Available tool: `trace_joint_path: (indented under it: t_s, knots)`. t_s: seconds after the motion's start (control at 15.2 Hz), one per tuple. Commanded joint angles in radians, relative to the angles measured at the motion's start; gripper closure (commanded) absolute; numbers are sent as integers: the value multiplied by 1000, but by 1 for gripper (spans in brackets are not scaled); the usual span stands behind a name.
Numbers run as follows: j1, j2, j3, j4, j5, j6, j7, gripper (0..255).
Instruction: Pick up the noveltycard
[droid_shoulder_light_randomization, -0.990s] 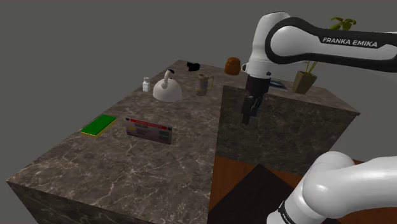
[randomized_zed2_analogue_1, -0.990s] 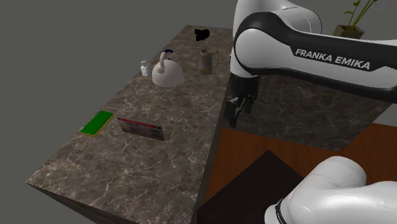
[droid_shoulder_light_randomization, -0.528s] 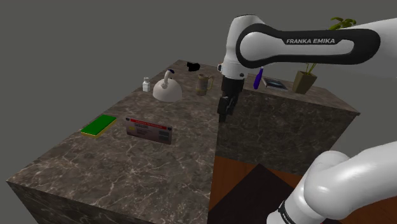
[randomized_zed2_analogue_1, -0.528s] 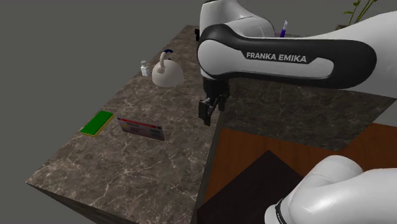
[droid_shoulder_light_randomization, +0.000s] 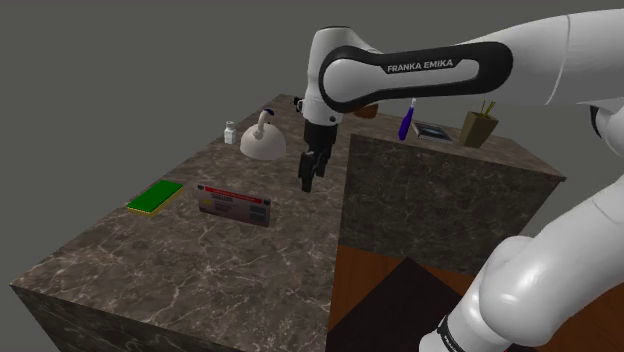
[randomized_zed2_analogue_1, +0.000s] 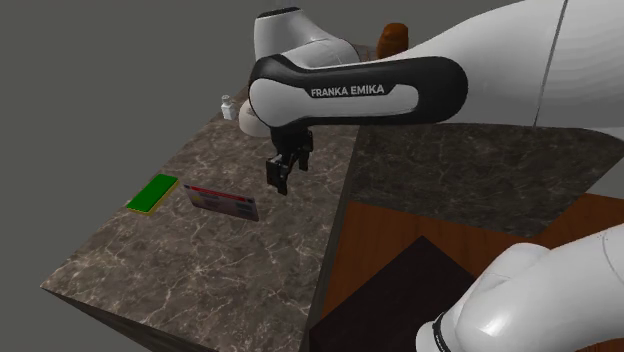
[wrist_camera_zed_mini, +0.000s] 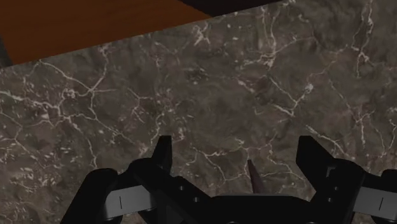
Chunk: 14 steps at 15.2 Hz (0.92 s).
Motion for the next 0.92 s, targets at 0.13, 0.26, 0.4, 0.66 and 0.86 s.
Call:
trace_joint_path:
  t_s: [0.13,0.26,0.4,0.66,0.86]
  knots:
    - [21,140,39,132,-34,30,10,0]
    - [34,208,56,197,-56,43,16,0]
    - [48,276,73,266,-81,50,23,0]
    - [86,417,100,420,-139,51,37,0]
    - [109,487,109,489,-170,57,43,0]
